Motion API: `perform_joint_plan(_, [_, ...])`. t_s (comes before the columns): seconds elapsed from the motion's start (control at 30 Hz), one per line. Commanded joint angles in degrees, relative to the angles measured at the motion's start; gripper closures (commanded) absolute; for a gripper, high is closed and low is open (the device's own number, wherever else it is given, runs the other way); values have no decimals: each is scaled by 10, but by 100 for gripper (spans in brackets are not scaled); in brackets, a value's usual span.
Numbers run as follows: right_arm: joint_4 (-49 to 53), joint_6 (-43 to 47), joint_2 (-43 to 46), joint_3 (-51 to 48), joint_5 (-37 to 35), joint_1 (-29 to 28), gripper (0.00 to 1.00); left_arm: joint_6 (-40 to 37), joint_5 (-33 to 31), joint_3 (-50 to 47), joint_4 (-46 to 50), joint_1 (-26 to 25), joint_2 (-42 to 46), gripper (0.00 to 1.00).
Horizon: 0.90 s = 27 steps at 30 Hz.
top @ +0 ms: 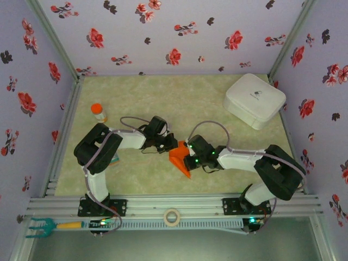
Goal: Fold a paper plane with a square sheet of paper (pick it up from the middle)
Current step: Third fold the triangle at the center of the table.
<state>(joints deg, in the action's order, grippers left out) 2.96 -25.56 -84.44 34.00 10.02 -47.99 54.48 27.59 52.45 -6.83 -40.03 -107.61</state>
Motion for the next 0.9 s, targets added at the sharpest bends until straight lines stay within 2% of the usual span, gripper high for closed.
perform_joint_plan(0.0, [16, -2, -2, 11, -11, 4, 97, -15, -29, -3, 53, -2, -10, 95])
perform_joint_plan(0.2, [14, -3, -1, 8, -11, 4, 97, -18, -29, 1, 56, -2, -9, 94])
perform_joint_plan(0.37, [11, -8, -3, 5, -9, 4, 97, -41, -31, 31, 94, -3, 4, 91])
perform_joint_plan(0.67, [-2, -4, -12, 7, -4, 4, 97, -67, -63, 60, 151, 3, 60, 75])
perform_joint_plan(0.77, [-7, -4, -13, 7, -3, 4, 97, -61, -65, 48, 150, 3, 79, 74])
perform_joint_plan(0.87, [-7, -3, -13, 10, -3, 4, 97, -46, -54, 22, 128, 1, 101, 83])
